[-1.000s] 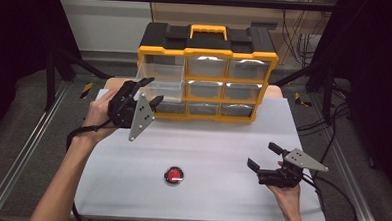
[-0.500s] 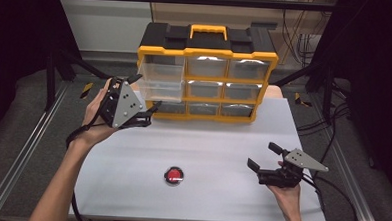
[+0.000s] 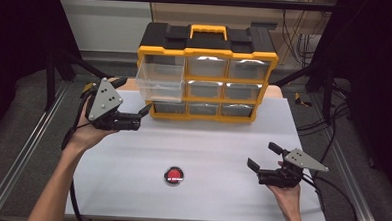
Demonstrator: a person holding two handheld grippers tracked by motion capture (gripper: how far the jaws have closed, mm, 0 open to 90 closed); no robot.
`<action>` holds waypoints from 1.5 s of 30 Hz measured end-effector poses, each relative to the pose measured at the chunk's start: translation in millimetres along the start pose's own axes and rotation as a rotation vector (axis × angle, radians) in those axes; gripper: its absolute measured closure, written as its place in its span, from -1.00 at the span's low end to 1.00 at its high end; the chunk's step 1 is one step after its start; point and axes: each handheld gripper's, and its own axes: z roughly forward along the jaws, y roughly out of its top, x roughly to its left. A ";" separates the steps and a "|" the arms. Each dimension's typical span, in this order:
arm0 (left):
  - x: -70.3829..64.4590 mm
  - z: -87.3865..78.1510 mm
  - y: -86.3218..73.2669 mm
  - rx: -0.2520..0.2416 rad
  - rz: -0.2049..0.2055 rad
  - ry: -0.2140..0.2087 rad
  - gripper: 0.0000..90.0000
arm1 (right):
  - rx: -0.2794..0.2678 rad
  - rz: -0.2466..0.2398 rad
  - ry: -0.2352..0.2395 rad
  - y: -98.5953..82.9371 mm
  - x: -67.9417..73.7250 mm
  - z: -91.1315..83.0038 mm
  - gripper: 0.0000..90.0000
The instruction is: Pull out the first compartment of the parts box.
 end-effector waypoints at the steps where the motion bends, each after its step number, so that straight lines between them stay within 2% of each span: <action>1: 0.9 -1.5 -2.3 -0.003 -0.015 -0.001 -0.83 | 0.000 0.000 0.000 0.0 0.0 0.0 -0.99; 6: 5.4 -9.1 -16.3 -0.022 -0.103 -0.024 -0.87 | 0.000 0.001 0.000 0.1 0.2 0.1 -0.99; 7: 5.4 -9.1 -16.3 -0.022 -0.103 -0.024 -0.88 | 0.001 0.000 -0.001 0.1 0.4 0.1 -0.99; 8: 7.3 -12.6 -23.7 -0.036 -0.144 -0.027 -0.90 | 0.001 0.001 -0.001 0.2 0.6 0.2 -0.99; 10: 7.9 -14.0 -26.2 -0.041 -0.158 -0.028 -0.92 | 0.001 -0.001 -0.001 0.3 0.5 0.2 -0.99; 11: 9.4 -17.3 -33.6 -0.056 -0.197 -0.039 -0.92 | 0.001 -0.001 -0.001 0.4 0.5 0.2 -0.99; 12: 9.8 -18.6 -37.3 -0.057 -0.211 -0.042 -0.92 | 0.000 -0.003 -0.001 0.5 0.3 0.1 -0.99; 25: 12.5 -41.1 -77.6 -0.051 -0.330 -0.030 -0.96 | 0.006 -0.001 0.000 -0.4 0.4 1.8 -0.99; 28: 11.5 -44.8 -87.6 -0.038 -0.343 -0.016 -0.96 | 0.005 0.000 -0.001 -0.3 0.3 1.6 -0.99; 30: 9.9 -47.2 -95.0 -0.041 -0.361 -0.022 -0.96 | 0.006 -0.002 -0.001 -0.5 0.3 1.8 -0.99; 37: 2.0 -48.7 -114.3 0.004 -0.343 -0.011 -0.97 | 0.013 0.000 -0.001 -1.5 0.8 3.4 -0.99; 41: -2.8 -47.5 -122.7 0.006 -0.357 -0.014 -0.97 | 0.013 -0.002 -0.002 -1.7 0.8 3.5 -0.99; 45: -7.6 -43.7 -126.9 0.029 -0.364 -0.022 -0.97 | 0.012 0.003 -0.002 -1.4 0.9 3.1 -0.99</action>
